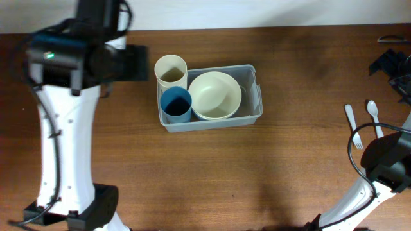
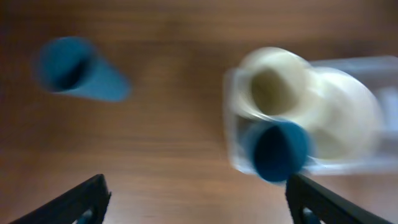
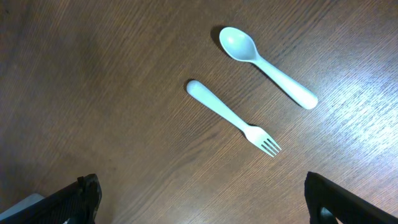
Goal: Pack container
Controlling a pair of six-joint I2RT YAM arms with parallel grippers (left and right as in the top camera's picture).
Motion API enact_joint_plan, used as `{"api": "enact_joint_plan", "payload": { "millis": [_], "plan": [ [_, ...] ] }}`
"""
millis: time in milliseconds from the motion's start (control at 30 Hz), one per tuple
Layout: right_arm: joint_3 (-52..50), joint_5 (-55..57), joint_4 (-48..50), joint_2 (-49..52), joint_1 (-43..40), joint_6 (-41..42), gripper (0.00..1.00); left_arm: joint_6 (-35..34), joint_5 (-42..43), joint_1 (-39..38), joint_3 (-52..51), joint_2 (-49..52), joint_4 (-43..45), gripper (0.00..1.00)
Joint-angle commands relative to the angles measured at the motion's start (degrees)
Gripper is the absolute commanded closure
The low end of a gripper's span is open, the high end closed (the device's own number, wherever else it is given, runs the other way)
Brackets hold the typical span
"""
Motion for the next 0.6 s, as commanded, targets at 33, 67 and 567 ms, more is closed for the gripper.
{"api": "enact_joint_plan", "payload": {
  "millis": [33, 67, 567],
  "plan": [
    [-0.4, 0.3, 0.1, 0.0, 0.1, 0.5, 0.01, -6.6, -11.7, 6.4, -0.1, 2.3, 0.7, 0.00],
    [-0.4, 0.3, 0.1, 0.0, 0.1, 0.5, 0.01, -6.5, -11.2, 7.9, -0.2, 2.9, 1.7, 0.00],
    [-0.4, 0.3, 0.1, 0.0, 0.1, 0.5, 0.01, -16.2, 0.3, 24.9, -0.2, 12.4, 11.6, 0.00]
  ]
}}
